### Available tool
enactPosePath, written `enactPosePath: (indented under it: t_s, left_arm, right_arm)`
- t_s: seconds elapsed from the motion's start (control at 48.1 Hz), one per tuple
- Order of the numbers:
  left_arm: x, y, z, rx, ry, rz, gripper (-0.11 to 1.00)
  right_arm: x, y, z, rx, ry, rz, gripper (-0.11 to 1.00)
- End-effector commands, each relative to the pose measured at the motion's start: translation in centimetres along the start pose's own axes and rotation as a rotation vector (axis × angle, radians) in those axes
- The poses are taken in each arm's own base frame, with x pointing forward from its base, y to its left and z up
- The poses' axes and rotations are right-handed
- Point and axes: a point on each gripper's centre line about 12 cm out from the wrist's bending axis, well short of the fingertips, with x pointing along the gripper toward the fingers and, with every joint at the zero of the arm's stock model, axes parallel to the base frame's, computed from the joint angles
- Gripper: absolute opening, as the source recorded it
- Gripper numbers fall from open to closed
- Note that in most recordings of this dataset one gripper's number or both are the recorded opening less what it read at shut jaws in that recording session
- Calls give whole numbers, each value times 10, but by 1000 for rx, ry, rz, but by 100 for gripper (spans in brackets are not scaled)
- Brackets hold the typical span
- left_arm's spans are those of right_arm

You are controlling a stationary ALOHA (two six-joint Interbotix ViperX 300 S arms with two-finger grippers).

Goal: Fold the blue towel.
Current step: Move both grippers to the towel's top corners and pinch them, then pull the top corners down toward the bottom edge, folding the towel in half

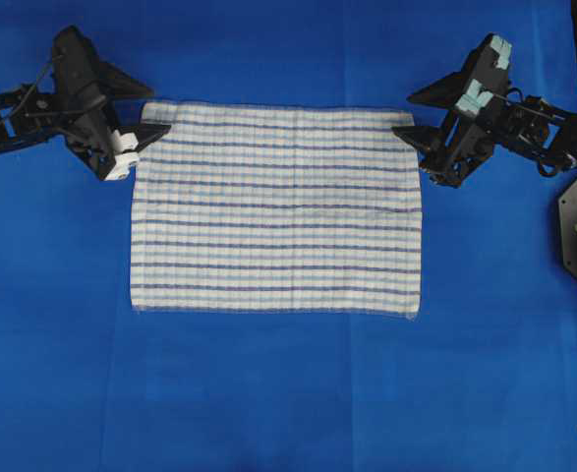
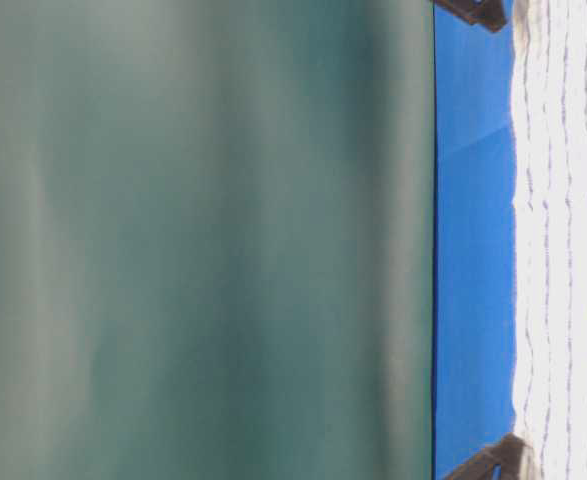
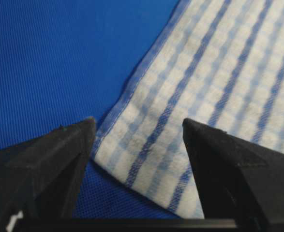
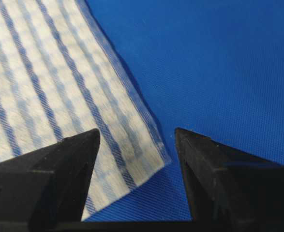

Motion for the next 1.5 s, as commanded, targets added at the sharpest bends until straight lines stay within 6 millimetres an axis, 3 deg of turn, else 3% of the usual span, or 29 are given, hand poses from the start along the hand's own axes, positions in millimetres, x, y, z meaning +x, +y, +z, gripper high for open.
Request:
enactPosePath:
  t_s: [0.0,0.187,0.312,0.519,1.018,1.226,1.475]
  left_arm:
    - [4,2,5,-7,-19,7,64]
    - [7,2,-3,-6,12,7,39]
    - [8,2,-6,-5,27,7,23]
    - [8,0,-3,0,18,0,9]
    - [-11,-7,29,24,-41,-23,5]
    - [-13,-9,29,25,-35,-30,5]
    - [-26,-34,34,54,-61,-103,5]
  right_arm:
    - [3,-3,-1,19,-15,-19,66]
    - [12,-7,-13,31,30,-43,54]
    - [14,-6,-15,27,38,-45,37]
    - [13,-6,-13,24,23,-41,9]
    - [-9,2,12,30,-46,0,7]
    - [-10,5,12,24,-40,12,7]
    - [-19,24,12,9,-23,77,7]
